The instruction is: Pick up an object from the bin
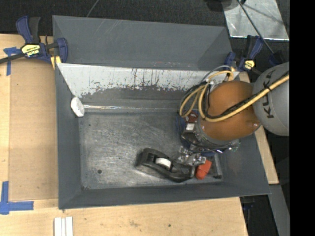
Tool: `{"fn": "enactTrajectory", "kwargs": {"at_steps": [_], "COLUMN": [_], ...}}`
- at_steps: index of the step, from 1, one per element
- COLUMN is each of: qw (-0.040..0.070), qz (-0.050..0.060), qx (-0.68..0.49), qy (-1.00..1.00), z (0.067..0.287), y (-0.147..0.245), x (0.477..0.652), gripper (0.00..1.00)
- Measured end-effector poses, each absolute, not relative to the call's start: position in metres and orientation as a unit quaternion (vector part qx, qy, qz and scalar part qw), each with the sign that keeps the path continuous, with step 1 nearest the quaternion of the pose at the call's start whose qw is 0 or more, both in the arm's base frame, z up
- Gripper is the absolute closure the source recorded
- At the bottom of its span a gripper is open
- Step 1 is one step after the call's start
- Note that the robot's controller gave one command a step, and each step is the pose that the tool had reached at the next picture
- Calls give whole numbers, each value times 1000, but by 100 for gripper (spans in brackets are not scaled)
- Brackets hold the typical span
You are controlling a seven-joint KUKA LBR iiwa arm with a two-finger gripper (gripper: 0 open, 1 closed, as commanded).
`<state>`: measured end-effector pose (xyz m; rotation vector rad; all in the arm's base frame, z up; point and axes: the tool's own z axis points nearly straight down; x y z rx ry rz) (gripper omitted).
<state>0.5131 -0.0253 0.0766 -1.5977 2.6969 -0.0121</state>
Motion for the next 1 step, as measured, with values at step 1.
{"fn": "enactTrajectory", "kwargs": {"at_steps": [1], "qw": [2], "qz": [-3], "qx": [-650], "qy": [760], "z": [140], "y": [-85], "x": [531], "gripper": [100]}}
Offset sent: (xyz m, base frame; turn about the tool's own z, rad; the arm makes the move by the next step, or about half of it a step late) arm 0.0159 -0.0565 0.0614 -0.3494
